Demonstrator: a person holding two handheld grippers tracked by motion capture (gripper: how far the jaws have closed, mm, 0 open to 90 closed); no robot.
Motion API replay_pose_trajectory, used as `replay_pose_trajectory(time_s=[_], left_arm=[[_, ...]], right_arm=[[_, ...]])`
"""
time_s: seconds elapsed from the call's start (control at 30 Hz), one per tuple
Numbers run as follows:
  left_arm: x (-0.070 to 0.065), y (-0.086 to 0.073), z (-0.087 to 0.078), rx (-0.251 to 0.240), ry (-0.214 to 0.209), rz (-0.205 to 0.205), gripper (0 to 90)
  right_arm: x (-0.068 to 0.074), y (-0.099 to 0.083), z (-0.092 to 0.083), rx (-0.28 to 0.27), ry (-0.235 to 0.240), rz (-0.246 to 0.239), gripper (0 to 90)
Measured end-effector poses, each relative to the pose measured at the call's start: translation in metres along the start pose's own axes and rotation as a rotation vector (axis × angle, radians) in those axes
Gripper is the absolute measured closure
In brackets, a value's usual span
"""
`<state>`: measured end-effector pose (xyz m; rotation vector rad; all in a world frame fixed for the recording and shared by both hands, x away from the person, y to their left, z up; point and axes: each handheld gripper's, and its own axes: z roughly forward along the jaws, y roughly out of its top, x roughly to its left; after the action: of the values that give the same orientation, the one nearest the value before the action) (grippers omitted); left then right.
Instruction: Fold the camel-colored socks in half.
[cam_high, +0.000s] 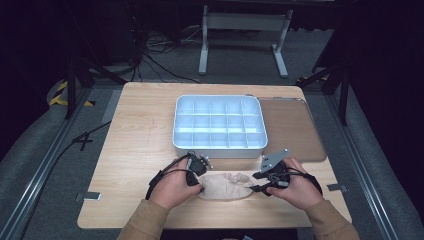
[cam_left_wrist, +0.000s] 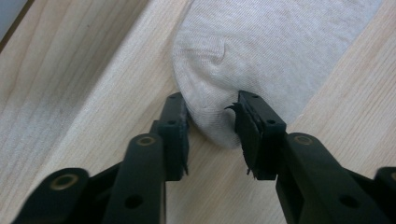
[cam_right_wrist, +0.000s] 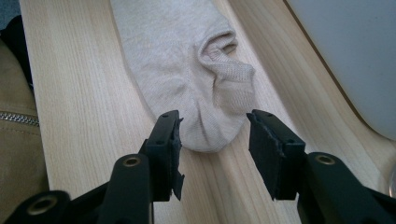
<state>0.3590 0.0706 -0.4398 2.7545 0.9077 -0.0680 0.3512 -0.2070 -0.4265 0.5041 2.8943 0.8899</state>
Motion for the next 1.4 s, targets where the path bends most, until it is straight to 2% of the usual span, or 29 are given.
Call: replay_pose_trajectory(time_s=[0.2,0.3,0.4,0.43,0.6,0.7,0.77,0.8,1.0,1.2,1.3,1.4], left_arm=[[-0.002,0.001,0.000,0.001,-0.024,-0.007,81.1],[-0.003,0.001,0.000,0.000,-0.018,-0.006,83.6],[-0.005,0.002,-0.002,-0.010,-0.025,-0.009,84.1],[-0.006,0.003,-0.004,-0.012,-0.030,-0.010,84.1],[-0.010,0.003,-0.012,-0.035,-0.036,-0.015,84.1],[-0.010,0.002,-0.014,-0.035,-0.042,-0.020,84.0],[-0.010,0.002,-0.015,-0.036,-0.062,-0.027,83.9],[-0.010,0.001,-0.016,-0.045,-0.073,-0.038,83.8],[-0.010,0.000,-0.019,-0.056,-0.074,-0.042,83.8],[-0.010,0.000,-0.021,-0.058,-0.075,-0.043,83.8],[-0.010,0.000,-0.022,-0.062,-0.078,-0.044,83.8],[-0.010,-0.001,-0.023,-0.065,-0.080,-0.047,83.8]], right_arm=[[0.004,0.002,0.001,-0.005,0.003,-0.020,55.9],[0.006,0.004,0.002,-0.009,0.004,-0.028,57.9],[0.012,0.008,0.002,-0.031,-0.003,-0.031,74.6],[0.014,0.009,0.002,-0.047,0.009,-0.018,77.4],[0.023,0.017,0.006,-0.113,0.014,-0.014,88.8],[0.030,0.022,0.013,-0.138,0.029,-0.017,89.7],[0.035,0.024,0.020,-0.143,0.044,-0.022,89.8],[0.036,0.025,0.023,-0.141,0.043,-0.029,89.8],[0.049,0.029,0.045,-0.097,0.073,-0.064,89.8],[0.052,0.028,0.055,-0.103,0.078,-0.063,89.8],[0.052,0.027,0.061,-0.072,0.066,-0.063,89.8],[0.051,0.025,0.063,-0.081,0.072,-0.051,89.9]])
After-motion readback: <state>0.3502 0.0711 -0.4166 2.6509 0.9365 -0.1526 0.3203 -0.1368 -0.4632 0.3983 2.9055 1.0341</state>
